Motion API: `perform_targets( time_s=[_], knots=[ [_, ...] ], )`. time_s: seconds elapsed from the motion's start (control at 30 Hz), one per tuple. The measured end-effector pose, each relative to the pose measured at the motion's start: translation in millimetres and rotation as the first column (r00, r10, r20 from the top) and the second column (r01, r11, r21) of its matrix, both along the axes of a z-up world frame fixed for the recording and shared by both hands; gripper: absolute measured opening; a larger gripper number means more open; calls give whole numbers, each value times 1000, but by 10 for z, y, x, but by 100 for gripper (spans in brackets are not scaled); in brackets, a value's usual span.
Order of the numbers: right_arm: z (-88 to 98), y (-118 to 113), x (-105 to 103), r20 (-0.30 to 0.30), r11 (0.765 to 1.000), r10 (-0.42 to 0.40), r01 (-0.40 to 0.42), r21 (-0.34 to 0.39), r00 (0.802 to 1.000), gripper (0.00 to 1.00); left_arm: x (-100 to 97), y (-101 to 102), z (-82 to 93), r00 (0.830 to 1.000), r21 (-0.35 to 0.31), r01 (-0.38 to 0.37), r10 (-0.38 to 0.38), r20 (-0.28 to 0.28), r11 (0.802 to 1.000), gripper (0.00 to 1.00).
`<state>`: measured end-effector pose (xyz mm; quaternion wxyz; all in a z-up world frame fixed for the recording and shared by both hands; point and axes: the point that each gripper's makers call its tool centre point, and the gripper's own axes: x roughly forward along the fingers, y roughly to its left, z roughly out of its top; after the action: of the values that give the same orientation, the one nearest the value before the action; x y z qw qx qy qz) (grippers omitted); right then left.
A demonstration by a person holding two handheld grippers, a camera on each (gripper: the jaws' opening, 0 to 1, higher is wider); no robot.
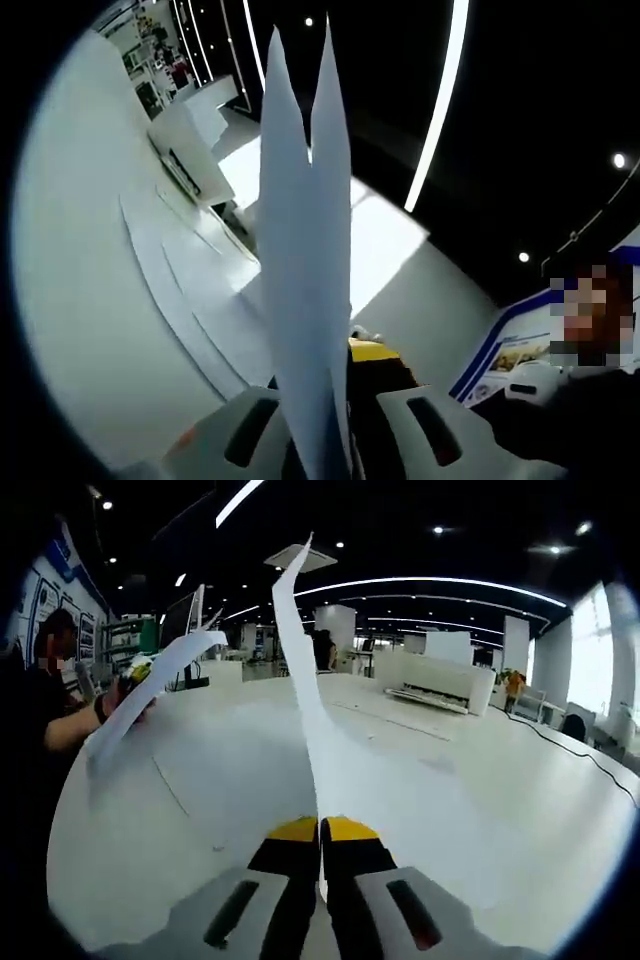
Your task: Organize the stack of printing papers by aligning and flattening the scattered papers on the table
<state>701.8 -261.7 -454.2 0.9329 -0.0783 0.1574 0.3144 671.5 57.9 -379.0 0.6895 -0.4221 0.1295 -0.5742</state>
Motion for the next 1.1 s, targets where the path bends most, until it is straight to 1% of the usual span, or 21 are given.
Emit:
perform_targets(
  time_s=[0.27, 0.53, 0.6, 0.9, 1.0, 1.1],
  knots=[
    [111, 29, -23, 27, 1000, 6, -6, 16, 1000, 0, 5, 2, -6, 1000, 2, -1, 1, -3, 1000, 6],
    [327, 94, -79, 41, 996, 25, -28, 88, 999, 0, 38, 31, -22, 1000, 4, -2, 2, -3, 1000, 6],
    [388, 116, -119, 37, 992, 36, -40, 121, 999, 0, 44, 36, -24, 1000, 4, -1, 1, -3, 1000, 6],
    [608, 152, -200, 51, 978, 56, -65, 198, 997, 0, 55, 44, -34, 1000, 5, -2, 2, -5, 1000, 6],
    [738, 150, -232, 63, 967, 70, -83, 241, 996, 0, 55, 43, -37, 1000, 5, -2, 2, -6, 1000, 6],
    [830, 160, -268, 64, 958, 85, -99, 270, 994, 0, 49, 36, -36, 1000, 6, -2, 2, -7, 1000, 6]
  ],
)
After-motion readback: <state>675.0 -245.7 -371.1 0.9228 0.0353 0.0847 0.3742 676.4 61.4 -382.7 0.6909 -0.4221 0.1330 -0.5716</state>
